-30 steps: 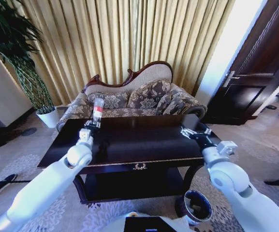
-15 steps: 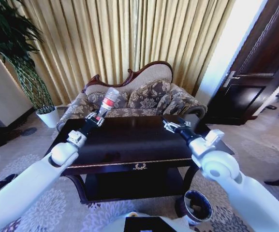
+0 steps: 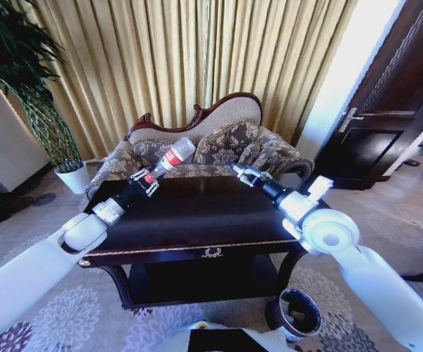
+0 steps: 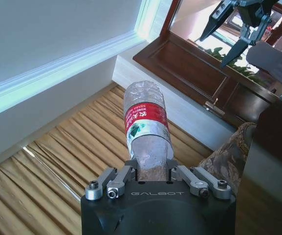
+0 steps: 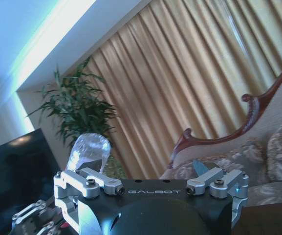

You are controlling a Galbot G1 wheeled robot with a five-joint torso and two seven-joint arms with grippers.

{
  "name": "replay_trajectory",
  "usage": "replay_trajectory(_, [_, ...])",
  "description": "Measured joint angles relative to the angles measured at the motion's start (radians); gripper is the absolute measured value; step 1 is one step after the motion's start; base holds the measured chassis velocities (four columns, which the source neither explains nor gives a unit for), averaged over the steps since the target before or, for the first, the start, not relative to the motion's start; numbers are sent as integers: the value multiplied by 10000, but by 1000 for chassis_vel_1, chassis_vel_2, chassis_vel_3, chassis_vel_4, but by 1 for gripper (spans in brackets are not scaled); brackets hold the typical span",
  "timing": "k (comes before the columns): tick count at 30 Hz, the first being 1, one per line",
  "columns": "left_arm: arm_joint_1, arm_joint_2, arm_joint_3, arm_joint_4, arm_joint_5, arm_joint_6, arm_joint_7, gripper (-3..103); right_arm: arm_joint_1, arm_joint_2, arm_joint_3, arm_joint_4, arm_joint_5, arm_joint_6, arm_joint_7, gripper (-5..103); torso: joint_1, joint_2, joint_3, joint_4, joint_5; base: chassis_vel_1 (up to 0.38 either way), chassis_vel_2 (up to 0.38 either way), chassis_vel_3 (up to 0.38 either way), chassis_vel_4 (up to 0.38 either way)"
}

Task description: Move to the front of the table and place the trash on the table into the trash bin.

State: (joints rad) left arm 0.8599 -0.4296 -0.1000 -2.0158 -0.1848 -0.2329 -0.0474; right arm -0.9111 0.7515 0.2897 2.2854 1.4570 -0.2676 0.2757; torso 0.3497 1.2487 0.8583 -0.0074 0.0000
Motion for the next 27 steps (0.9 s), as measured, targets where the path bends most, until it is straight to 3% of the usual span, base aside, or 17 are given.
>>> replay_trajectory(11, [-603,278,273,69,-138,111,-41,27,1701,741,-1594,-1092,-550,23,-267,100,0,0,0,0,-1,0,0,0,0])
replay_trajectory(22, [-889,173,576,380,-129,-89,232,27,2679,1280,-2449,-1629,-780,33,-296,100,0,0,0,1,-2,0,0,0,0])
replay_trajectory(27, [-1998,-16,1488,647,-134,-102,311,27,3104,1353,-2799,-1714,-802,41,-304,100,1,0,0,-2,1,0,0,0,0])
